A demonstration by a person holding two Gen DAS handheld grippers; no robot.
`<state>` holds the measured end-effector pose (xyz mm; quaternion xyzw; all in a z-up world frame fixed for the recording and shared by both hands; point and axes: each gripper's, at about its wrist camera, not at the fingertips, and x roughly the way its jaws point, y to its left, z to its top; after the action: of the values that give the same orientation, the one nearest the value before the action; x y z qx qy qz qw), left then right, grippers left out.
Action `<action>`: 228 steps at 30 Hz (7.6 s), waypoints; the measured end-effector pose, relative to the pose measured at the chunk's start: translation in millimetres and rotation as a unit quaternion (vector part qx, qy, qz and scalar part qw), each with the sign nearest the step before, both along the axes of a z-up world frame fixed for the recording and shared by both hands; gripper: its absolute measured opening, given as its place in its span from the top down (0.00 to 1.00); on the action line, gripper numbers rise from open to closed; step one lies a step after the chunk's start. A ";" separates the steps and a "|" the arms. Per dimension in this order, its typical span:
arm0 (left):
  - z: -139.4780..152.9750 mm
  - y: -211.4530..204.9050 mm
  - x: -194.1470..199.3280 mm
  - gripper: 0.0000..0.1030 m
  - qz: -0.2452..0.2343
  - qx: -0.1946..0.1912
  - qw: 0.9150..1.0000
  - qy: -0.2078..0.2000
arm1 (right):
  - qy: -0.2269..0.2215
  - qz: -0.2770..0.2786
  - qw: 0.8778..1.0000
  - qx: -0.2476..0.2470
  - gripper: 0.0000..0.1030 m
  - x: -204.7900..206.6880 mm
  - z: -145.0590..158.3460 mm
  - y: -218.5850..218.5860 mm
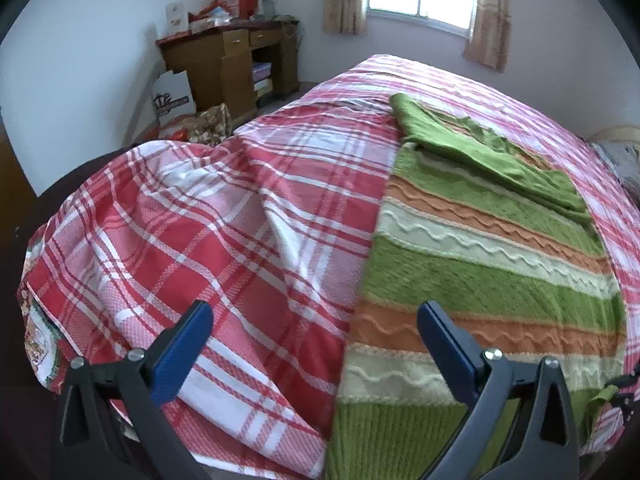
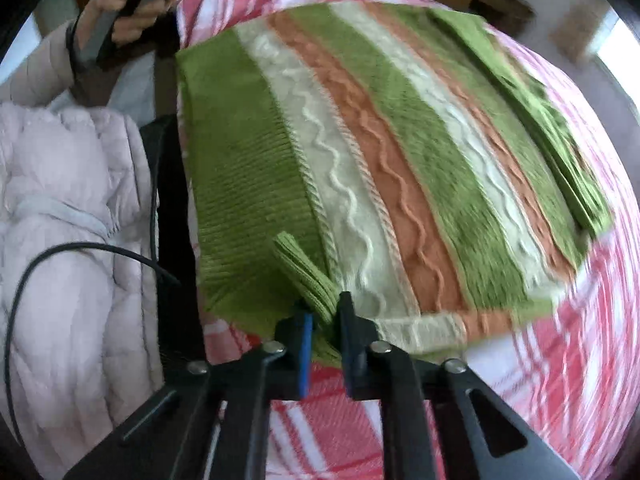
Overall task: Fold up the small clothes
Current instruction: 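Grasp the ribbed hem with the right gripper, then lift the hem toward the collar while the left gripper grasps the hem beside it, then lift the held hem with both grippers and carry it over the collar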
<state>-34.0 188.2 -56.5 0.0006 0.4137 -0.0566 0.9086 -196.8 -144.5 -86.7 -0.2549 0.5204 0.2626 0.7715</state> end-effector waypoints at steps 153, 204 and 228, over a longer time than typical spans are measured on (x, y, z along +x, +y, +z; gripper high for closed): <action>30.0 -77.5 97.5 0.96 -0.163 -0.081 0.983 -0.009 | -0.268 -0.348 0.889 0.130 0.92 95.0 68.8 -62.4; 49.6 -98.8 145.9 0.92 -0.128 -0.094 0.987 -0.022 | -0.315 -0.361 0.871 0.111 0.92 125.0 98.1 -85.0; 51.0 -168.4 292.5 0.92 -0.107 -0.096 0.989 -0.013 | -0.305 -0.394 0.864 0.069 0.93 295.7 85.7 -155.6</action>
<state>258.5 19.8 -5.5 -0.0416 0.3920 -0.1932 0.8985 98.8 -300.1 -1.0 -0.0426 0.2965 -0.1189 0.9466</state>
